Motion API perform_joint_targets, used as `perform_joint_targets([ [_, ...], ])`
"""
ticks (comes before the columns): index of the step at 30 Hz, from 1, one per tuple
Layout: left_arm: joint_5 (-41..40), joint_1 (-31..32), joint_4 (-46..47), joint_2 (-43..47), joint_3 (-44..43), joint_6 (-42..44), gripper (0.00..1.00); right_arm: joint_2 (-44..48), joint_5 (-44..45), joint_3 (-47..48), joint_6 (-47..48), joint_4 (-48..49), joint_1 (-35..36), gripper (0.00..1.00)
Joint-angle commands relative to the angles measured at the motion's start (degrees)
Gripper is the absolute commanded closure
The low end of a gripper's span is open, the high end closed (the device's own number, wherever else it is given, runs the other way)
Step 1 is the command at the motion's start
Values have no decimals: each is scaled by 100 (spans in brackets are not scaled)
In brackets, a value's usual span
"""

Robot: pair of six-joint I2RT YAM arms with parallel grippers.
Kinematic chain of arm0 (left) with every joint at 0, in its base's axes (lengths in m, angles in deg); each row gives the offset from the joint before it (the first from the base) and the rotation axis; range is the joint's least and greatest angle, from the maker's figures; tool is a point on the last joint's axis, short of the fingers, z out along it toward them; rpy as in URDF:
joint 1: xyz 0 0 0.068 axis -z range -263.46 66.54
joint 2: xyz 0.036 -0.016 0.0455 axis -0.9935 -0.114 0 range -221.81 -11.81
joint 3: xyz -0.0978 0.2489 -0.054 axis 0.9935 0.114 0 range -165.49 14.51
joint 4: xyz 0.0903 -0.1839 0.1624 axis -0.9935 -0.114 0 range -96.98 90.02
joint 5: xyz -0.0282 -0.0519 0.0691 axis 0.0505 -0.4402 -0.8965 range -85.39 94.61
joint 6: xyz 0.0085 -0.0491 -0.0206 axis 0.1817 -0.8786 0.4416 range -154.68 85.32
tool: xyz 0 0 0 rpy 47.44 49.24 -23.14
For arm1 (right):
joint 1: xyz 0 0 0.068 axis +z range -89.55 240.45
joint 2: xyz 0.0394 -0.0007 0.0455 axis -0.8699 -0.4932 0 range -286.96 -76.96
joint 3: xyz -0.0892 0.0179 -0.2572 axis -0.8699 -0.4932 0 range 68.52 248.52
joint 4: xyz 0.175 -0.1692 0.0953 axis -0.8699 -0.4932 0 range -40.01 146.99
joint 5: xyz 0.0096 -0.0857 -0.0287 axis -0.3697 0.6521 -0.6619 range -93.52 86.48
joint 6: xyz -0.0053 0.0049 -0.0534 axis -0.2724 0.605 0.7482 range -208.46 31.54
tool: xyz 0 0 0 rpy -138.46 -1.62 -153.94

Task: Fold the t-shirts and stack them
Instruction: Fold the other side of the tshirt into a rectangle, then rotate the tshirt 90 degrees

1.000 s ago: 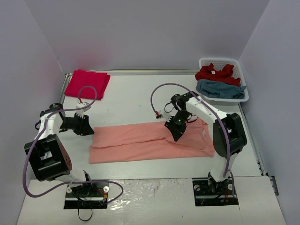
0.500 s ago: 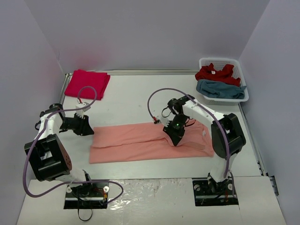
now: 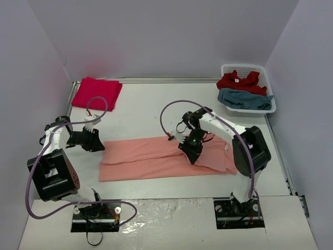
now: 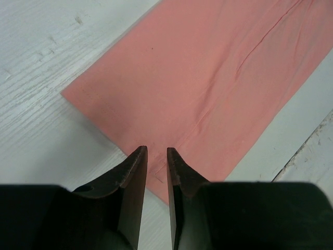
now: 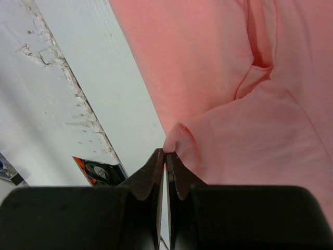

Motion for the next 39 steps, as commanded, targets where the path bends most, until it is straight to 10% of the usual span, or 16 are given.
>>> perform_joint_targets([
  [1,82,-33,-19,209,-23,0,79,-135,-106,86,-59,-283,86,100],
  [11,99,-33,-28,235,-14,18,77,-188,-159,121,-50,-283,113,69],
  [34,-94,-33,-352,648,-84,140,66,1218,1238,-748,-560,323,-1256,91],
  [39,-252,-33,-459,1061,-67,176,48,1447,1607,-828,-525,385,-1531,92],
])
